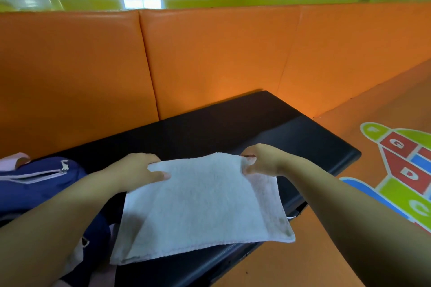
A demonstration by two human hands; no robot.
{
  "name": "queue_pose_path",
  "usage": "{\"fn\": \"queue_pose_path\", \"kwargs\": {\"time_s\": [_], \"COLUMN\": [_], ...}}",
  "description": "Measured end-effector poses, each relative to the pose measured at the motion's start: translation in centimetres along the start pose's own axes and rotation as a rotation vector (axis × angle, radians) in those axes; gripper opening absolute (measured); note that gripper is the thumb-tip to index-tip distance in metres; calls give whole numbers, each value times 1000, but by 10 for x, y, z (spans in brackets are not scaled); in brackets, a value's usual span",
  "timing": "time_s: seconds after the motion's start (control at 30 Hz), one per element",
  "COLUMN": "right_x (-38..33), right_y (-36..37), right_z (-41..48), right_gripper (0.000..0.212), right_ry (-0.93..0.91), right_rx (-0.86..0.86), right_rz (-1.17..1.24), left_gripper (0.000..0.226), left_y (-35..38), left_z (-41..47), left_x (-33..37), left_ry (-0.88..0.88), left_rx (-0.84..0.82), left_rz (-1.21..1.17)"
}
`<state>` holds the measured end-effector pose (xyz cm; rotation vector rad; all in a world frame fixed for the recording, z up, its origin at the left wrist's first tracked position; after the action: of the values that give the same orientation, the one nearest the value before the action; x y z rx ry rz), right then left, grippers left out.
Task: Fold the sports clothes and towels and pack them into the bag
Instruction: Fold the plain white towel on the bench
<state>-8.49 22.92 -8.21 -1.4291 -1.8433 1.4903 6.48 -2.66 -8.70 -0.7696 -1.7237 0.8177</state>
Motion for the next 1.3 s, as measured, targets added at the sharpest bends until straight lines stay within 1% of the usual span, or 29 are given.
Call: {"fn": "queue_pose_path", "kwargs": {"time_s": [0.07,0.13,0.2,0.33,0.47,0.57,0.63,0.7,0.8,0.87,0.97,1.1,1.13,1.2,1.3], "right_x": [0,0,0,1,-1,-2,0,3,7,6,3,-4,-8,-17,-32], "right_y": [-2,-9,-18,-36,-57,-72,-81,-90,-96,-96,-87,-73,-70,-65,-58], "right_z": [-3,-9,-21,-50,-94,-126,-146,-168,-195,-207,-215,-217,-219,-222,-229], "right_gripper": [34,27,24,22,18,12,11,17,29,28,25,29,30,32,19], "right_ry": [0,1,0,-17,-44,-79,-99,-135,-163,-146,-54,40,47,53,57], "right_rx": [50,98,131,161,178,192,205,207,176,194,239,321,366,462,557], "right_rz": [-30,-14,11,72,172,225,316,487,800,898,860,847,831,765,710], "left_gripper": [31,34,36,38,31,29,28,23,13,14,23,50,50,41,37], "left_y": [-6,-13,-21,-40,-57,-67,-76,-88,-105,-109,-102,-86,-82,-76,-71], "left_z": [-6,-13,-23,-49,-88,-118,-136,-157,-186,-200,-210,-221,-224,-231,-241], "left_x": [5,10,17,31,48,58,63,70,82,87,85,73,72,75,79], "left_ry": [0,-15,-4,44,118,164,181,205,247,234,142,2,-13,-40,-47], "left_rx": [41,100,164,274,321,372,435,553,731,756,693,643,652,693,775], "left_rz": [48,101,111,19,-78,-91,-109,-150,-313,-422,-487,-498,-488,-445,-380]}}
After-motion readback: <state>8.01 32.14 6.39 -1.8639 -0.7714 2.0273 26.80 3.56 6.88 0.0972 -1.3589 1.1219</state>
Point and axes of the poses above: each hand's wrist, its own z-axis towards the middle knuckle, its own y-axis out of the palm, x = y × z, the point moved 5 cm from there along z, towards the middle knuckle, and after that the axes turned 10 degrees about y, right-handed, at the moved point
